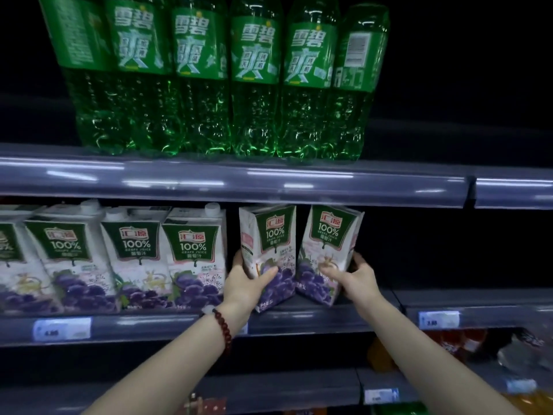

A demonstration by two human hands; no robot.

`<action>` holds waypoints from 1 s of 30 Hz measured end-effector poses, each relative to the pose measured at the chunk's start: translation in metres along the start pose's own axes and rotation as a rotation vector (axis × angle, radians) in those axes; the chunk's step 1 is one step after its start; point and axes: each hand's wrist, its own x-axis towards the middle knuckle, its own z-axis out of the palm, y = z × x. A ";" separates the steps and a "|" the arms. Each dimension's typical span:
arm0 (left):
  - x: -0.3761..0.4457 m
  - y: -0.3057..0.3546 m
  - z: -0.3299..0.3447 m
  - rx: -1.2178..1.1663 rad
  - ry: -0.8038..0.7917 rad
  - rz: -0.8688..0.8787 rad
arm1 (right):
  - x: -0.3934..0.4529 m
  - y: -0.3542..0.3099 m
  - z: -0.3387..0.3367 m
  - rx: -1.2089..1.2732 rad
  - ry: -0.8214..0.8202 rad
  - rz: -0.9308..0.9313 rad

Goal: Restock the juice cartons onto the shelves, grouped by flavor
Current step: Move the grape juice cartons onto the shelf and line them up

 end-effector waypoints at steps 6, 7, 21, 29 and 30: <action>-0.002 0.011 0.009 -0.064 0.183 -0.059 | 0.004 -0.004 0.002 -0.090 -0.011 -0.026; 0.000 0.012 0.009 -0.089 0.182 -0.054 | 0.006 -0.005 0.004 -0.109 -0.024 -0.041; -0.011 -0.003 0.004 -0.038 0.081 0.063 | -0.009 0.001 0.001 -0.149 -0.047 -0.087; -0.024 0.002 -0.003 0.066 0.068 0.041 | -0.022 -0.002 0.008 -0.245 -0.049 -0.061; -0.025 0.004 -0.004 0.108 0.073 0.043 | -0.024 -0.003 0.009 -0.292 -0.038 -0.066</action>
